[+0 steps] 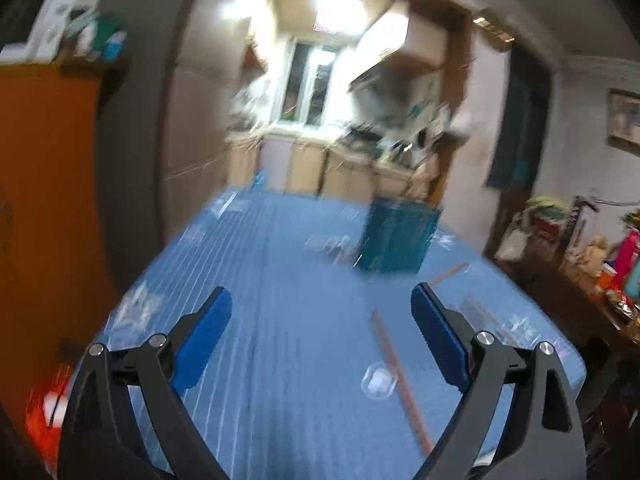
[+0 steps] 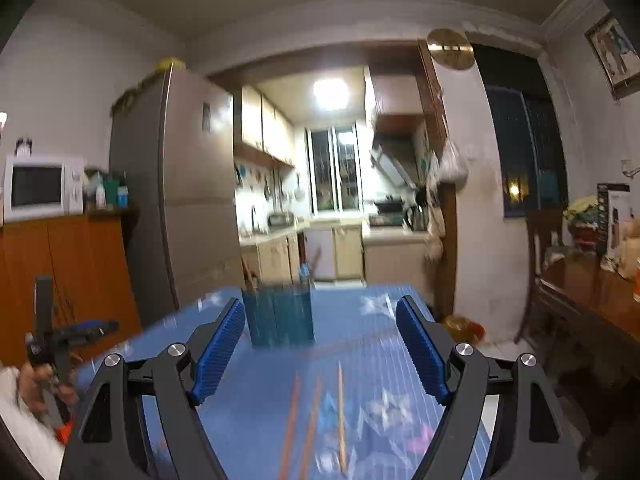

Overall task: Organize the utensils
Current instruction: 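Withdraw both open grippers from the holder back over the loose chopsticks, then lower the right gripper onto a wooden chopstick and close it while the left gripper closes on another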

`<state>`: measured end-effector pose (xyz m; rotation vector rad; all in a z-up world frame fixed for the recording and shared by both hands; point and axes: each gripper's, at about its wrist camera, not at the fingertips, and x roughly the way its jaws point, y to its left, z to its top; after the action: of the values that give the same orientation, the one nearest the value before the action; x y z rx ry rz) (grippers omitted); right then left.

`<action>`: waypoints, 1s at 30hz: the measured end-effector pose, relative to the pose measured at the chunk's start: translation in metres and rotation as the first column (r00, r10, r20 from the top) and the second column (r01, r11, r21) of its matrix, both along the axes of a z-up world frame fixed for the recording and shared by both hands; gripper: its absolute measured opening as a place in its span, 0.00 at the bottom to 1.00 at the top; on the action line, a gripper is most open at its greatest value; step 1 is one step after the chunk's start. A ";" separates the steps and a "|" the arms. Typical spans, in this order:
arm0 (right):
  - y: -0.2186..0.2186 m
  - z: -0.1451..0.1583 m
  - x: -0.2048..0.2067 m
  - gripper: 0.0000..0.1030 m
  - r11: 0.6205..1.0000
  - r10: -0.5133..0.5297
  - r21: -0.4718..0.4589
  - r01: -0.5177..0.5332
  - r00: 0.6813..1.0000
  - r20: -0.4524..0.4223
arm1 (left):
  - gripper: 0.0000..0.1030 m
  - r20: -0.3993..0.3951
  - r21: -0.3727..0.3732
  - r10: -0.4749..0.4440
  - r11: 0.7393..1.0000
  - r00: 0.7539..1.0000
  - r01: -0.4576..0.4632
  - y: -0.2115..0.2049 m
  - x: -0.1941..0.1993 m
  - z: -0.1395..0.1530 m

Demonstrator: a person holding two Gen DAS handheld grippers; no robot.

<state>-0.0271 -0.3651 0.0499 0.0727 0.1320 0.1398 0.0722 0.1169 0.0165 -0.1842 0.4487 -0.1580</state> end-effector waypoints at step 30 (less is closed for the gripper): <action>0.099 -0.164 0.002 0.13 0.956 0.101 -0.234 -0.175 0.949 -0.300 | 0.50 -0.066 0.210 -0.185 0.958 0.981 0.195 -0.111 -0.066 -0.100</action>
<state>-0.0250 -0.2666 -0.1144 -0.1785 0.4438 0.2524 0.0061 0.0056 -0.0840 0.0696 0.5259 -0.2922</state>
